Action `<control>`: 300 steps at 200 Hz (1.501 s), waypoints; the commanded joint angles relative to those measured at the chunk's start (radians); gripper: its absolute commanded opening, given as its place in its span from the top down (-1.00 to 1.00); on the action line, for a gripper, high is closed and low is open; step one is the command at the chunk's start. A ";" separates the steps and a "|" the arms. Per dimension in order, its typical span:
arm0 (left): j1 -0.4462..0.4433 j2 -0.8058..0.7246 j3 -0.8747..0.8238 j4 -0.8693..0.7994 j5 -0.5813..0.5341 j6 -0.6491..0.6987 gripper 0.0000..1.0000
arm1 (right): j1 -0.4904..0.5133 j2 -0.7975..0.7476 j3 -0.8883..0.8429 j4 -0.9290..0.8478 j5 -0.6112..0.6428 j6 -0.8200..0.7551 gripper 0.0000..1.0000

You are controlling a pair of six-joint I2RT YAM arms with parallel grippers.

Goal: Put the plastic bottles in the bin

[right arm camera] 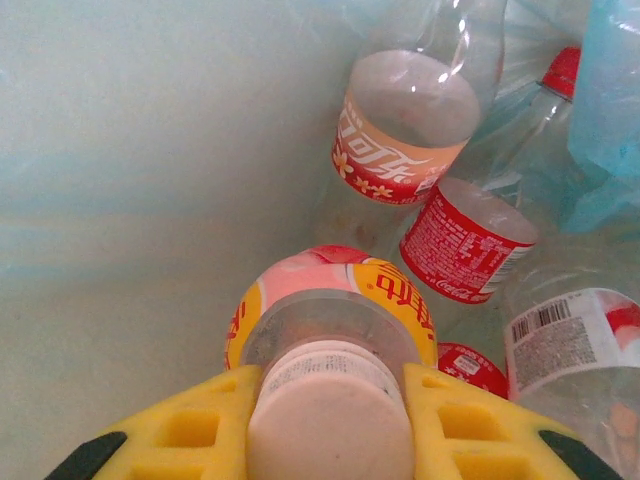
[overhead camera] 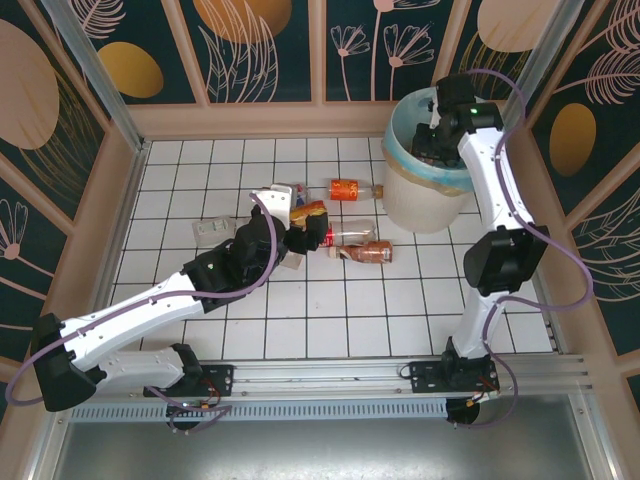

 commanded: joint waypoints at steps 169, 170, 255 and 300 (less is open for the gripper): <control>-0.001 -0.024 0.022 -0.021 -0.015 -0.033 -0.76 | -0.053 -0.029 0.259 0.015 0.040 0.013 -0.50; -0.002 -0.025 0.021 -0.021 -0.015 -0.033 -0.76 | -0.053 -0.033 0.256 0.018 0.040 0.014 -0.50; -0.001 -0.122 -0.085 -0.136 -0.116 -0.119 -0.78 | 0.238 -0.686 -0.596 0.643 -0.067 -0.102 -0.42; -0.001 -0.162 -0.152 -0.298 -0.159 -0.326 -0.79 | 0.491 -0.748 -0.844 0.758 -0.156 -0.252 -0.42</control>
